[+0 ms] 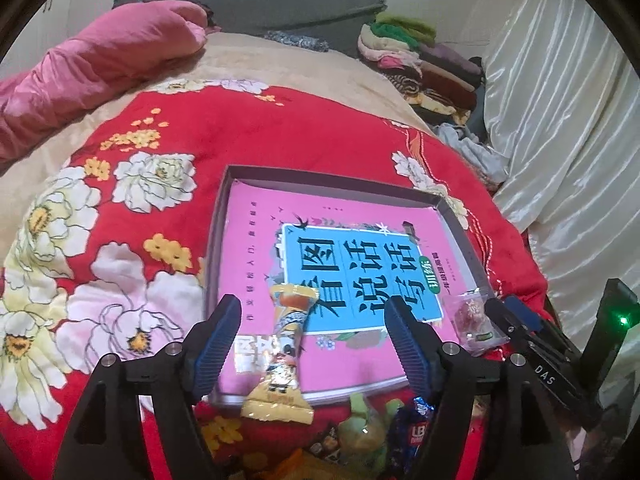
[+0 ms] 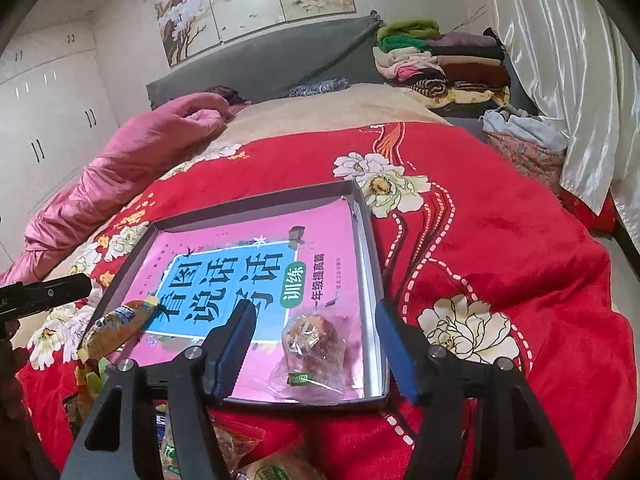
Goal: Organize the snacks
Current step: 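Open the left gripper to release the snack bar onto the workbook, then open the right gripper to drop the pastry bag in the tray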
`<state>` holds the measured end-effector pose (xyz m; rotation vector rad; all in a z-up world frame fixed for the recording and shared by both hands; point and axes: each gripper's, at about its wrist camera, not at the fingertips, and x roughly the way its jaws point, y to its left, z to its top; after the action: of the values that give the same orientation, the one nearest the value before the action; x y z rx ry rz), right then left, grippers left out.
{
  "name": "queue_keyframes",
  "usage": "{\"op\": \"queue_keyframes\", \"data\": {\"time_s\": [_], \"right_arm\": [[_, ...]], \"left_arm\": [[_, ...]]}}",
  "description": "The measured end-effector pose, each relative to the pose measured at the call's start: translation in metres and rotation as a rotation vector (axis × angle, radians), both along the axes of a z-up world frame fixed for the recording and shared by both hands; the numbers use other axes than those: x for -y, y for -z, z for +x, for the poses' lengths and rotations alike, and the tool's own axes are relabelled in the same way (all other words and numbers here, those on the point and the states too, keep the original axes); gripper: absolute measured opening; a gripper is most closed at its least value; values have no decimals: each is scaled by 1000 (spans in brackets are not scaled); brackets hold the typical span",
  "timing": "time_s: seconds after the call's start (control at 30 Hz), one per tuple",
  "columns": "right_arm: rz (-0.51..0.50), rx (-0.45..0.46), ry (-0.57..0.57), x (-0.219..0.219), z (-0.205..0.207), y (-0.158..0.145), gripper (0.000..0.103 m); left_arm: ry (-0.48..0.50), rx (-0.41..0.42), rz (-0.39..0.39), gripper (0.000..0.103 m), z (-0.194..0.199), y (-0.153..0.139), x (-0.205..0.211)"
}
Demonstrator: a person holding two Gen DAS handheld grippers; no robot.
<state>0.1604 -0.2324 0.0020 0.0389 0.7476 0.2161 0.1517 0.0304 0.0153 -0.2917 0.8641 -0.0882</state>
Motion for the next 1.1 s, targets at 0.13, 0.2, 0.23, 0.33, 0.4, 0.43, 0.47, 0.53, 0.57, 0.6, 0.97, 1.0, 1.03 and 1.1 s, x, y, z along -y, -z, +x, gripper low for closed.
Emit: {"op": "queue_keyframes", "data": {"time_s": [0.13, 0.2, 0.23, 0.33, 0.4, 0.43, 0.47, 0.53, 0.57, 0.6, 0.97, 1.0, 1.03, 1.1], "right_arm": [[11, 13, -2, 2, -2, -4, 65], [16, 18, -5, 2, -2, -6, 65], [16, 20, -7, 1, -2, -6, 65], [14, 21, -14, 0, -4, -7, 65], [15, 23, -20, 1, -5, -8, 67], [16, 24, -22, 1, -6, -9, 68], [18, 26, -26, 1, -7, -9, 69], [19, 29, -29, 0, -8, -10, 70], [20, 32, -33, 0, -8, -11, 70], [21, 33, -33, 0, -9, -11, 70], [17, 54, -63, -2, -18, -16, 73], [20, 58, -69, -2, -19, -16, 74], [20, 62, -71, -2, -20, -17, 76], [22, 73, -75, -2, -24, -20, 78]], "left_arm": [[-14, -1, -4, 76, -5, -3, -8], [-23, 1, -4, 76, -7, -5, -12], [-25, 1, -6, 77, -8, -5, -14], [-32, 0, -3, 77, -13, -7, -18], [-40, 1, 7, 77, -17, -9, -20], [-40, -1, 9, 77, -19, -9, -21], [-42, -2, 11, 77, -21, -9, -23], [-46, -8, 18, 77, -25, -9, -25], [-49, -11, 21, 77, -27, -8, -27], [-50, -13, 20, 77, -29, -8, -28], [-73, -28, 9, 78, -44, -5, -44], [-70, -32, 9, 78, -45, -5, -44], [-69, -34, 10, 78, -46, -4, -45], [-69, -38, 15, 78, -48, -4, -45]]}}
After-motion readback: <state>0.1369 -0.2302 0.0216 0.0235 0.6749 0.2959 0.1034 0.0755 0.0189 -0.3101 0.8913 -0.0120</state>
